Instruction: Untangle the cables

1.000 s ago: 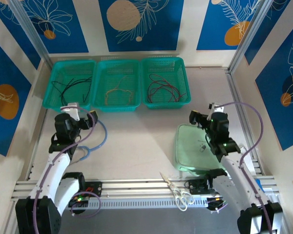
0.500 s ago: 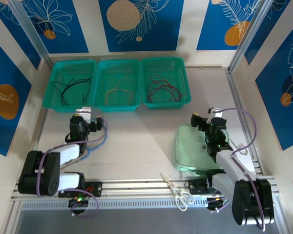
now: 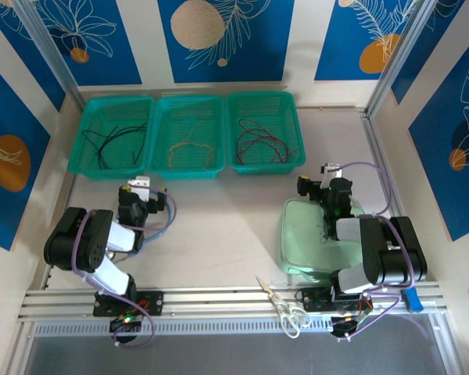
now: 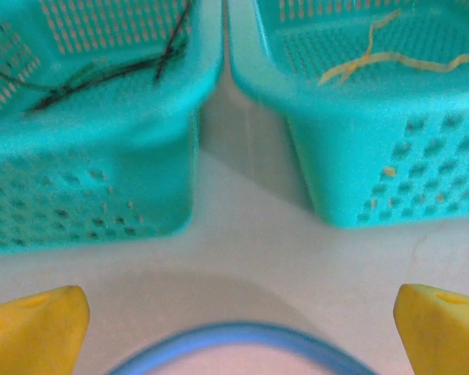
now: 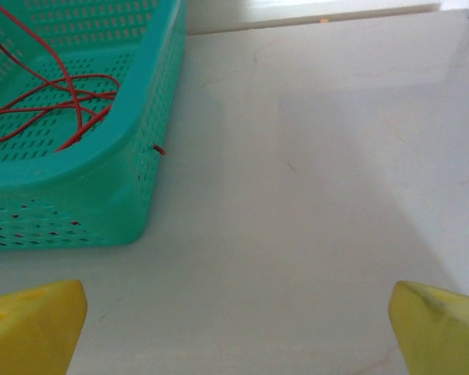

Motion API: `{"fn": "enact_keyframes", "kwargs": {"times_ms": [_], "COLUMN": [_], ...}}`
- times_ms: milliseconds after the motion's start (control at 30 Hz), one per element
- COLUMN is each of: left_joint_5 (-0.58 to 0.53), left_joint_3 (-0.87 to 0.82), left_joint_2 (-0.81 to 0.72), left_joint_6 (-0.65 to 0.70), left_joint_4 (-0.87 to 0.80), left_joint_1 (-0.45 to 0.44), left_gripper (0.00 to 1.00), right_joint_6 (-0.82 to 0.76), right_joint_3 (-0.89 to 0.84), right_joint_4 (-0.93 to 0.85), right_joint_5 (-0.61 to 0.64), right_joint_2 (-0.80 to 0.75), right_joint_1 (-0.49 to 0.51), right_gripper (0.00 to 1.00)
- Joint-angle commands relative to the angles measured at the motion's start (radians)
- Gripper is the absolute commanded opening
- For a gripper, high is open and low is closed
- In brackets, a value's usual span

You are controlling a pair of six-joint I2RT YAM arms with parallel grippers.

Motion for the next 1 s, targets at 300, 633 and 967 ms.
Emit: {"fn": "enact_keyframes", "kwargs": {"times_ms": [300,633,967], "left_joint_5": [-0.109,-0.108,-0.108], "left_joint_3": [0.128,0.128,0.124], "left_joint_2": [-0.023,-0.023,-0.025], "left_joint_6": [-0.031,-0.032,-0.029], "left_joint_4": [-0.127,-0.13,-0.123], "left_joint_1": [-0.003,-0.003,-0.003], "left_gripper": [0.99,0.99,0.99], "right_joint_6": [-0.004,-0.004,-0.004], "right_joint_3": [0.078,0.077,0.079], "right_joint_4": [-0.002,-0.002,-0.005], "right_joint_5": [-0.09,-0.089,-0.093], "right_joint_2": [0.064,0.062,0.062], "right_joint_1": [-0.026,-0.026,-0.027], "right_gripper": [0.99,0.99,0.99]}}
